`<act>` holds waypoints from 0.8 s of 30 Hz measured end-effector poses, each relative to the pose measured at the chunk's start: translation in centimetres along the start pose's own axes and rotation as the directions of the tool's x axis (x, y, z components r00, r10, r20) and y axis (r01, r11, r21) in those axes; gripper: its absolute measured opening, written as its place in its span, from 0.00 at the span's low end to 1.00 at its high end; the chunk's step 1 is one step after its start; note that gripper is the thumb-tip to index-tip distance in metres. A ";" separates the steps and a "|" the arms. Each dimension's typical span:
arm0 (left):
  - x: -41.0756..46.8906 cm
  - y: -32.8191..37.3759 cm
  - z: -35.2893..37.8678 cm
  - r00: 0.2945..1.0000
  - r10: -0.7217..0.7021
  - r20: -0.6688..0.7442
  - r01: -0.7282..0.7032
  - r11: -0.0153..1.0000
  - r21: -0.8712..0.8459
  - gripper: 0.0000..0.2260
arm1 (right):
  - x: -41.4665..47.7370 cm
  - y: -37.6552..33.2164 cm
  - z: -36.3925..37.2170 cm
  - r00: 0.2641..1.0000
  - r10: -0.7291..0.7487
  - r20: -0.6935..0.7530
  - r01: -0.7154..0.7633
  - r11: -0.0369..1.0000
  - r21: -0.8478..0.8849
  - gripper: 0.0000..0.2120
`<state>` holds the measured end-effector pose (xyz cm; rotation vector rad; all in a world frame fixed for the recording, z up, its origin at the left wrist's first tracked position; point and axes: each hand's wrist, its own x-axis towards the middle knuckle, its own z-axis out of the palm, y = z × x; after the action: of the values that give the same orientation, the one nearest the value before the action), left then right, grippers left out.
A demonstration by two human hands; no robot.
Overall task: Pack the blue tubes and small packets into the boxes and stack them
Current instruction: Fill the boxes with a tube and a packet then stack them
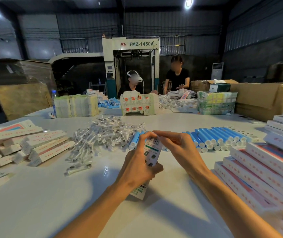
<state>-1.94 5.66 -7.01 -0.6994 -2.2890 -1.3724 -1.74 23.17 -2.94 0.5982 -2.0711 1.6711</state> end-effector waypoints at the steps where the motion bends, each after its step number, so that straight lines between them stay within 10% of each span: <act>1: 0.0 0.0 0.2 1.000 -0.019 -0.016 0.018 0.999 -0.038 0.40 | -0.1 0.1 0.4 1.000 0.016 -0.024 -0.014 0.997 0.072 0.14; 24: -0.2 0.0 0.7 0.995 -0.091 -0.028 0.086 0.987 -0.133 0.45 | -0.8 0.6 1.8 0.998 0.030 -0.064 -0.019 0.987 0.161 0.09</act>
<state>-1.80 6.23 -7.41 -0.6154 -2.2435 -1.5753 -1.47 21.62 -4.22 0.5615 -1.9178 1.8586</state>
